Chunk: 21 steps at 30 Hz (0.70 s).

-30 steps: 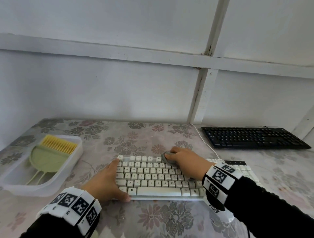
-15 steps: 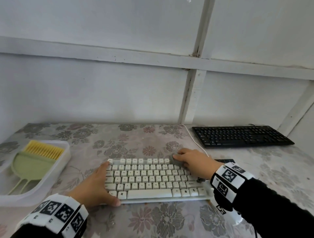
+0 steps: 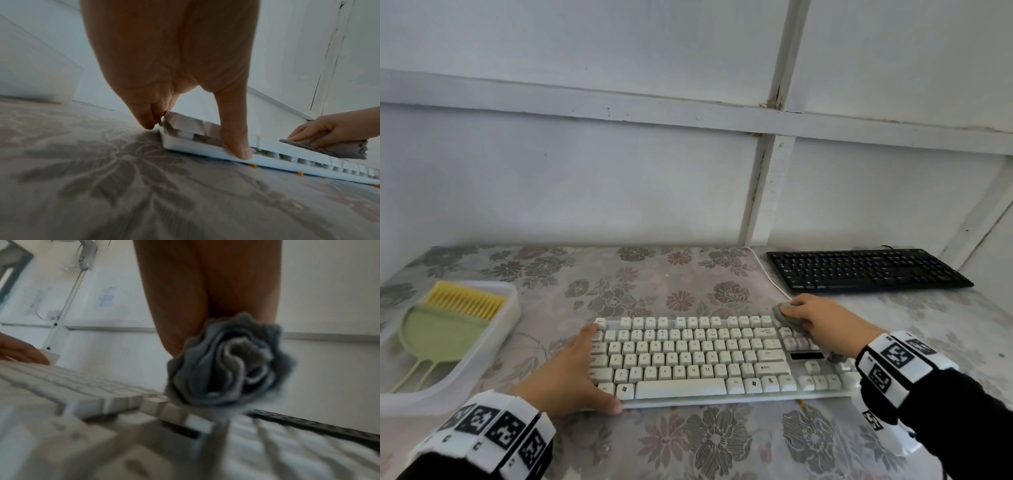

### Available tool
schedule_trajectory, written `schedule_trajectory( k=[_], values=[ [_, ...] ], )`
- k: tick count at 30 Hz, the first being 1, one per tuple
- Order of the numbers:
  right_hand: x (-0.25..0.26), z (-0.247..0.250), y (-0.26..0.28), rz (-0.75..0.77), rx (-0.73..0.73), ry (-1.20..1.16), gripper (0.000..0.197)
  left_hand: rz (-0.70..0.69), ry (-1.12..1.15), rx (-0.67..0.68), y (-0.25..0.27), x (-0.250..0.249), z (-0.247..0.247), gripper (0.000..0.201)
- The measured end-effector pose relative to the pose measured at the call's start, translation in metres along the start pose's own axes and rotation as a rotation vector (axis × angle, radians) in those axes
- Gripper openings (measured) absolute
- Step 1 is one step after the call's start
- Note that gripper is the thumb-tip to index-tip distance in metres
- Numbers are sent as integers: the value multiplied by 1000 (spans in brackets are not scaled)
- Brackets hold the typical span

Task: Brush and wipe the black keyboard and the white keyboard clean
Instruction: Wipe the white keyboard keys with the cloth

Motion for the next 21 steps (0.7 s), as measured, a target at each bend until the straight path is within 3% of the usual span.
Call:
schedule_trajectory(
  k=[6, 10, 16, 21],
  values=[
    [-26, 11, 10, -142, 61, -93, 32, 8, 2, -3, 0, 0, 0, 126],
    [14, 28, 4, -36, 16, -166, 35, -1, 4, -10, 0, -1, 1, 125],
    [96, 4, -8, 198, 47, -136, 34, -9, -4, -16, 0, -2, 0, 125],
    [62, -6, 1, 175, -58, -9, 30, -6, -10, -5, -1, 0, -1, 126]
  ],
)
Point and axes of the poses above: each hand's wrist, its own y-axis away from the middle knuckle, its own z-axis out of the back of the hand, x = y × z, the point moved 5 cm from there along -y, towards the middle knuckle, and after that the axes turned 2 degrees about -z, right-handed, at the moved point
